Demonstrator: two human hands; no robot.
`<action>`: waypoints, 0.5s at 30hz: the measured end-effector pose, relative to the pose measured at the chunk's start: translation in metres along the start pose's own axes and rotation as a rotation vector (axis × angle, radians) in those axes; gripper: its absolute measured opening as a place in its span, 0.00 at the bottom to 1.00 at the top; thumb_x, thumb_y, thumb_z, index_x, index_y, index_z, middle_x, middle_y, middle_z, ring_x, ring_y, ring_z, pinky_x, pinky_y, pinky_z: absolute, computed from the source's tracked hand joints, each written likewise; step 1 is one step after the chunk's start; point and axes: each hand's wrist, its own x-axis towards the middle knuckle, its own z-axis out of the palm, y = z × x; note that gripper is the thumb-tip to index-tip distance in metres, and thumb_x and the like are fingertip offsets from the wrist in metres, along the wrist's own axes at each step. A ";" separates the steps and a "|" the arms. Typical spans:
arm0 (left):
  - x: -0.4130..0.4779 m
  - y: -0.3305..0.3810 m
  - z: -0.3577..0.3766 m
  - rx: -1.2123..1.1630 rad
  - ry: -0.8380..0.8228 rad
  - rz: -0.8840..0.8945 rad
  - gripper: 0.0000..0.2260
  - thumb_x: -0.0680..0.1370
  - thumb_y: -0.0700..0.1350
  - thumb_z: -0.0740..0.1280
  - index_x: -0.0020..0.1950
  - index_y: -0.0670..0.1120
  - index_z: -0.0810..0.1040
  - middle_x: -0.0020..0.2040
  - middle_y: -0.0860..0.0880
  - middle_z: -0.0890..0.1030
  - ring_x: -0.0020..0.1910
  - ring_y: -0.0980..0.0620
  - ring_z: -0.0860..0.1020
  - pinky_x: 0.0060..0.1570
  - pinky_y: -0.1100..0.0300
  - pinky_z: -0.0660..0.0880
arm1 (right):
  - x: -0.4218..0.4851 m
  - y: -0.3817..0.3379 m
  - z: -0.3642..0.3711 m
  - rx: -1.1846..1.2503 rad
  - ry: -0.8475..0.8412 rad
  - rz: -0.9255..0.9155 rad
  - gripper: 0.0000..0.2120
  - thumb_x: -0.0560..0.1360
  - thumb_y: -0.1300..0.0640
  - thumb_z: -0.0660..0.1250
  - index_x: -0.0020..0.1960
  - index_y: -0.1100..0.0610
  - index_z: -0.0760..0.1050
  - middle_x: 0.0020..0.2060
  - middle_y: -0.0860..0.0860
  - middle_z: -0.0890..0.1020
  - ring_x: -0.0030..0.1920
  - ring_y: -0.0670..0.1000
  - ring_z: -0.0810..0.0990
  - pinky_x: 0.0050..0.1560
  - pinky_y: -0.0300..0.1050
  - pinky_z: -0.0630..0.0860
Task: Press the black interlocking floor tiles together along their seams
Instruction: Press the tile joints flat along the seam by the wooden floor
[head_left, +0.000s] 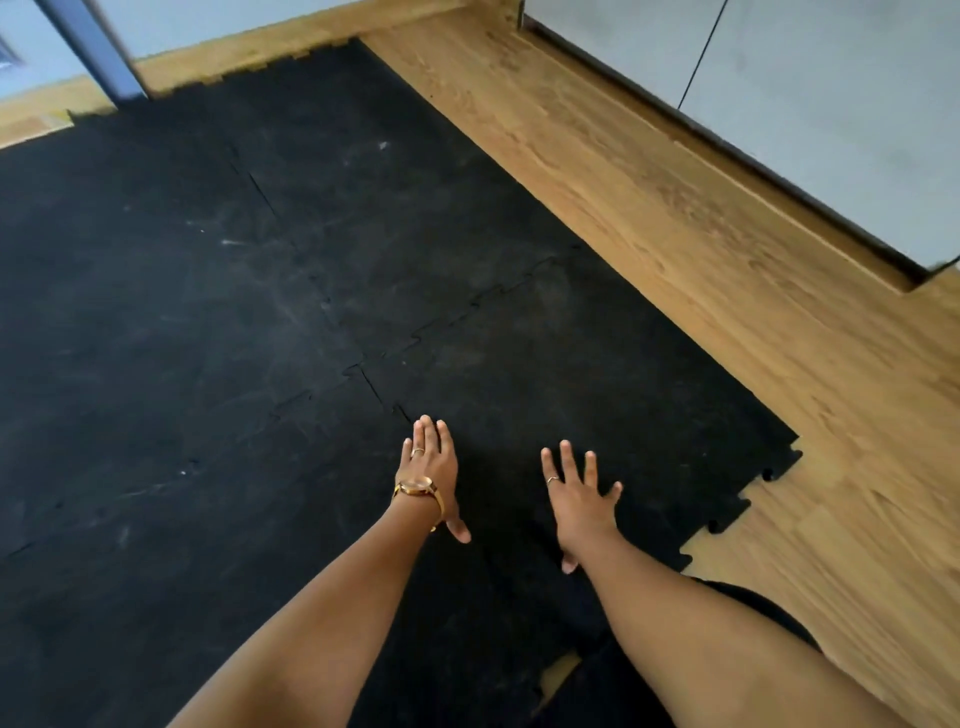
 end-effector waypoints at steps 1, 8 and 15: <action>-0.001 0.013 0.005 0.002 0.003 0.014 0.70 0.56 0.61 0.81 0.76 0.37 0.33 0.76 0.33 0.37 0.75 0.37 0.36 0.75 0.45 0.42 | 0.000 0.010 -0.001 0.020 0.006 0.055 0.68 0.61 0.62 0.81 0.76 0.49 0.29 0.75 0.52 0.28 0.75 0.64 0.32 0.70 0.74 0.47; 0.010 0.053 0.017 -0.056 -0.016 -0.008 0.68 0.57 0.53 0.83 0.77 0.47 0.33 0.73 0.29 0.35 0.73 0.29 0.38 0.74 0.41 0.50 | 0.015 0.046 0.006 0.165 -0.013 0.064 0.72 0.58 0.56 0.83 0.74 0.43 0.26 0.74 0.53 0.26 0.74 0.66 0.31 0.70 0.74 0.47; 0.019 0.060 0.017 -0.069 -0.041 -0.031 0.69 0.56 0.50 0.84 0.76 0.55 0.30 0.71 0.27 0.32 0.72 0.26 0.36 0.72 0.40 0.48 | 0.019 0.048 0.006 0.230 -0.028 0.047 0.72 0.58 0.59 0.83 0.74 0.43 0.26 0.73 0.53 0.24 0.73 0.67 0.30 0.69 0.75 0.45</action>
